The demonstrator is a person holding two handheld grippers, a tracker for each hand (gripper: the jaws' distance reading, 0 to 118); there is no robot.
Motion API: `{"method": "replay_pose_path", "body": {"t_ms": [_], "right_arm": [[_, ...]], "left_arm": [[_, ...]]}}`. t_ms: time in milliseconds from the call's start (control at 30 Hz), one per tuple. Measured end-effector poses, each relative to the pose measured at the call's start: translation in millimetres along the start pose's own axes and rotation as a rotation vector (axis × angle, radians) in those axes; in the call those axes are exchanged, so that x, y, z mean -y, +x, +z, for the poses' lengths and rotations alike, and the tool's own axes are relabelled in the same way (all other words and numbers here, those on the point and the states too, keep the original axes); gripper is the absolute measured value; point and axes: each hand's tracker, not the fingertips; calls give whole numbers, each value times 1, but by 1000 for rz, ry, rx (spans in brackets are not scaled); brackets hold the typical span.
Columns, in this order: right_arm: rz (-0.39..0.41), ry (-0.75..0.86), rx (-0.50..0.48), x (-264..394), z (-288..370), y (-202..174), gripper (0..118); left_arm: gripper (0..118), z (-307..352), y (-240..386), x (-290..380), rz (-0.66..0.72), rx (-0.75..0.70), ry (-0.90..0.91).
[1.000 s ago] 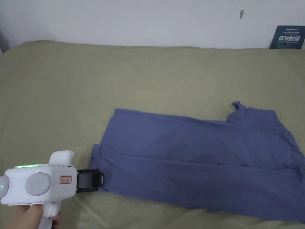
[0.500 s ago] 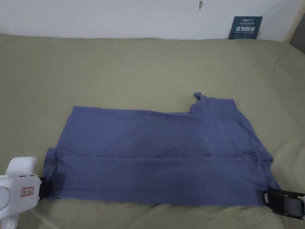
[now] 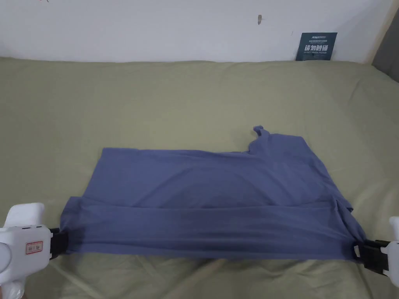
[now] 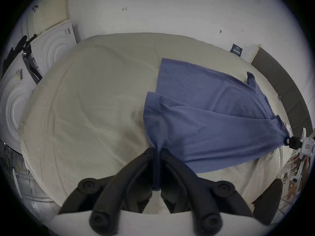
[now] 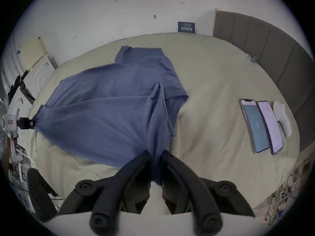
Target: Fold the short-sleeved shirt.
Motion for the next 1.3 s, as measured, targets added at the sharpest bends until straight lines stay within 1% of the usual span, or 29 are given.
{"method": "replay_pose_path", "body": {"t_ms": [33,67,133,233,367,467,567,600,633,667,700,733,767,800,833,867,900,933,967,1000,1067,1133,1167,1200,1233,1267,1300], "right_arm": [[24,15,30,3,7,0,10],[27,25,28,9,14,6,10],[34,22,11,23,32,6,10],[10,19,-11,51,55,7,10],[7,-18,-18,86,70,9,10],[-1,-41,-20,99,70,9,10],[-43,-43,-32,99,67,8,13],[-60,-35,-29,95,69,7,30],[-70,-31,-22,90,70,7,83],[-64,-31,-22,86,71,7,116],[-54,110,-18,89,70,4,114],[-46,88,-12,86,73,2,106],[-49,80,3,82,69,-1,107],[-50,95,-3,79,64,-2,107],[-55,122,-8,63,66,5,104],[-57,147,6,44,70,14,93],[-57,159,16,34,65,14,65],[-57,169,21,24,58,14,8],[-59,181,27,18,49,14,0],[-57,223,61,10,41,5,0],[-60,183,25,0,19,3,0],[-62,173,31,-18,12,11,0],[-50,160,39,-21,4,12,0],[-43,153,42,-22,-3,13,0],[-39,138,37,-24,-11,15,0],[-37,132,37,-27,-9,15,0],[-35,126,42,-27,-14,16,0]], "left_arm": [[8,6,0,5,-10,-17,17],[8,11,-1,10,-17,-21,8],[8,25,-8,26,-11,-12,2],[8,47,-16,57,5,-2,-19],[8,68,-24,97,6,10,-60],[8,70,-28,112,3,11,-92],[8,58,-38,113,19,18,-82],[9,58,-40,110,43,28,-66],[31,59,-42,107,49,66,-36],[72,59,-44,104,54,44,-28],[107,59,-46,97,77,-13,-8],[115,63,-48,89,96,-25,35],[115,66,-50,79,82,-17,67],[114,72,-45,69,69,-9,48],[111,72,-43,57,56,-2,54],[101,70,-39,45,44,7,82],[75,66,-35,32,34,14,100],[18,61,-28,19,26,19,96],[1,52,-25,9,29,23,97],[1,41,-20,-2,36,26,109],[1,18,-11,-28,51,53,79],[1,-8,-3,-52,50,71,61],[5,-21,1,-62,44,68,42],[24,-36,6,-74,36,45,10],[75,-50,9,-82,42,42,21],[109,-62,10,-89,32,30,16],[116,-76,12,-95,31,-15,-30]]}}
